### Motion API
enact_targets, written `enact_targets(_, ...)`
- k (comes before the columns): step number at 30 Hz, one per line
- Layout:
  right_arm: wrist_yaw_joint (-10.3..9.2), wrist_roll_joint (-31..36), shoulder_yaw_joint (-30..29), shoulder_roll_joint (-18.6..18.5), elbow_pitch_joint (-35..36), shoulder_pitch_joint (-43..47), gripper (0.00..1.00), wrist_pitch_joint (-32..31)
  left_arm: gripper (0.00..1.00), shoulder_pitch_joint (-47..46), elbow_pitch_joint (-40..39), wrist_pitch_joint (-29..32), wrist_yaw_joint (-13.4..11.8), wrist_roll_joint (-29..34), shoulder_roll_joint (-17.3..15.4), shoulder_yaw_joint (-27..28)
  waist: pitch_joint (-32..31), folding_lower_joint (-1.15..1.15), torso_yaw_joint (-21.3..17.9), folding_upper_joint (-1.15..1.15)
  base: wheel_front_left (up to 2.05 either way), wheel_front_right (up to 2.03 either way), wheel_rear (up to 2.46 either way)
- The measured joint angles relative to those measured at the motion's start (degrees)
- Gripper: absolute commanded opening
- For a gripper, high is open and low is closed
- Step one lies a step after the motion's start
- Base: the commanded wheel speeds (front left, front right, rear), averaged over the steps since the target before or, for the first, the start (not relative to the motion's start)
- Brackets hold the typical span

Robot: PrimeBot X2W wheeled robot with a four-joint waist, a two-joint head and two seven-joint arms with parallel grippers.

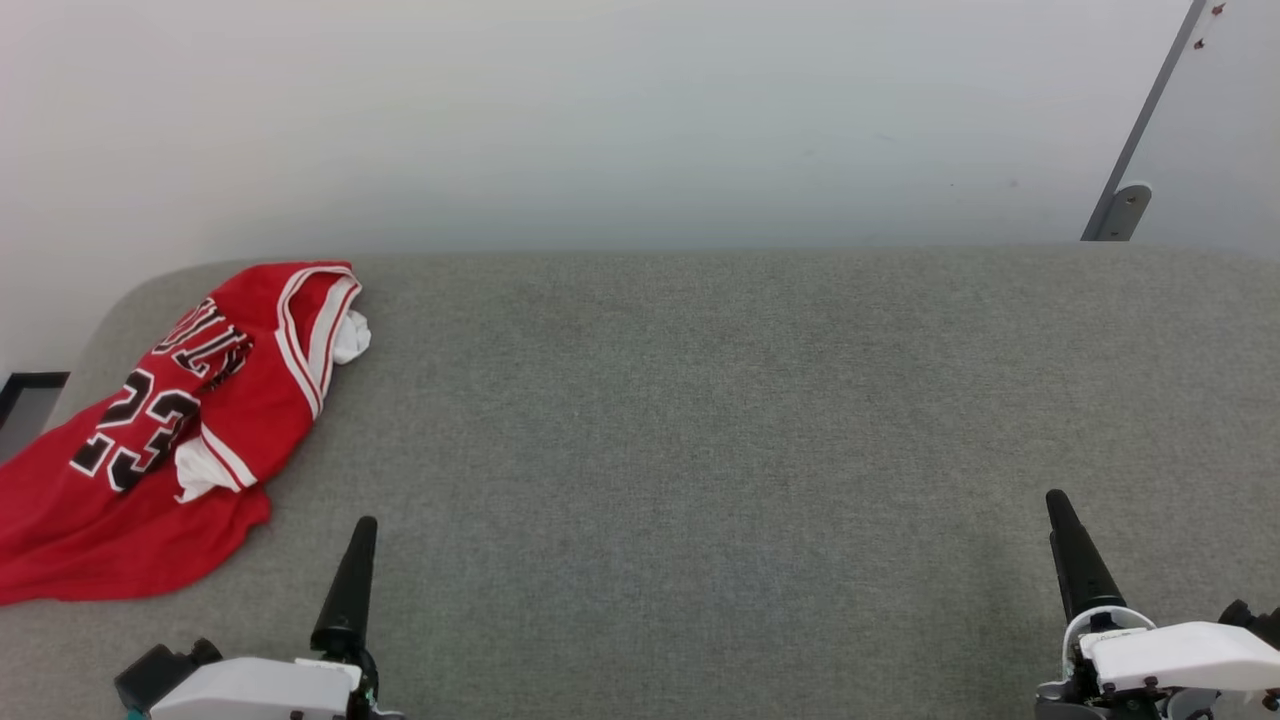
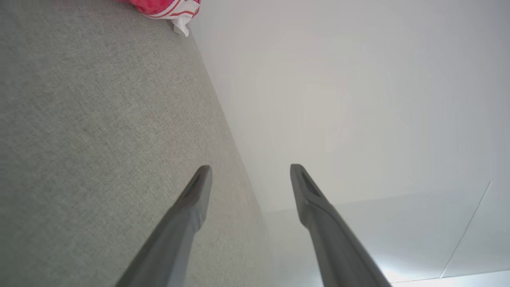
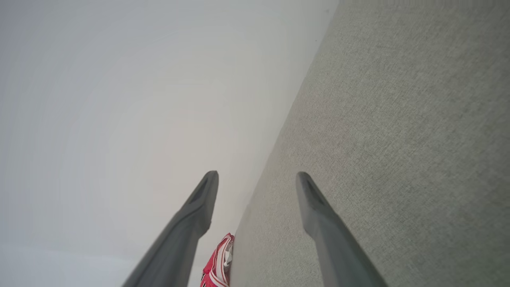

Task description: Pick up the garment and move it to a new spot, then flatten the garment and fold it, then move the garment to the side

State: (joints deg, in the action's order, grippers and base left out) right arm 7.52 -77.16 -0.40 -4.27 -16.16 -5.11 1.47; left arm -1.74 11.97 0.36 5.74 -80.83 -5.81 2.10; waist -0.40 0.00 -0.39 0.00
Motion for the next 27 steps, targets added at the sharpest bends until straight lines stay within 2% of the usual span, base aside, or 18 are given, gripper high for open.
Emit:
enact_targets(11, 0.0, 12.9, 0.4, 0.0, -0.6, -0.4, 1.0, 2.2, 1.0, 0.0, 0.0, -3.8, -2.2, 11.0, -2.4, -2.2, -0.4, 0.0, -0.1, 0.0, 0.0, 0.0, 0.0)
enact_targets(27, 0.0, 29.7, -0.4, 0.1, -1.5, -0.8, 1.0, 4.9, 1.0, 0.7, 0.3, -6.9, -3.8, 25.7, -5.3, -4.6, -1.1, 0.0, -0.3, 0.0, 0.0, 0.0, 0.0)
